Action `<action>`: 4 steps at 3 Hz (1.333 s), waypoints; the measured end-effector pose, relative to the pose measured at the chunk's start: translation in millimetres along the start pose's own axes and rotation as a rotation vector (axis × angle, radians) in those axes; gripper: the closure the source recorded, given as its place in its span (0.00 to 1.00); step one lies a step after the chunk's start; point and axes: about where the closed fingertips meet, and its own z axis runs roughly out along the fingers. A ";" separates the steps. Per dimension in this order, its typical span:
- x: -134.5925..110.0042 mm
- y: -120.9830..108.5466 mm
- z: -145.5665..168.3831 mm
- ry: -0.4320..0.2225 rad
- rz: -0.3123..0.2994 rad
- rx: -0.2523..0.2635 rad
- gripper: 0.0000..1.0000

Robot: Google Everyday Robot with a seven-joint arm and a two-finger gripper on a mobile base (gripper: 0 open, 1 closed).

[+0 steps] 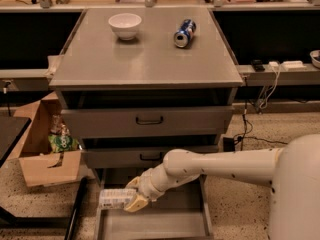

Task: Place blue plastic bottle into bottom drawer

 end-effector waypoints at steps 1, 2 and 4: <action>46.6 -10.2 44.6 -0.021 0.061 -0.046 1.00; 65.1 -4.4 70.9 -0.046 0.114 -0.071 1.00; 94.6 -7.0 100.7 -0.018 0.126 -0.060 1.00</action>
Offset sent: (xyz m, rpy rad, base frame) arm 0.0060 -0.0008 -0.0553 0.0135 0.0624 -0.0098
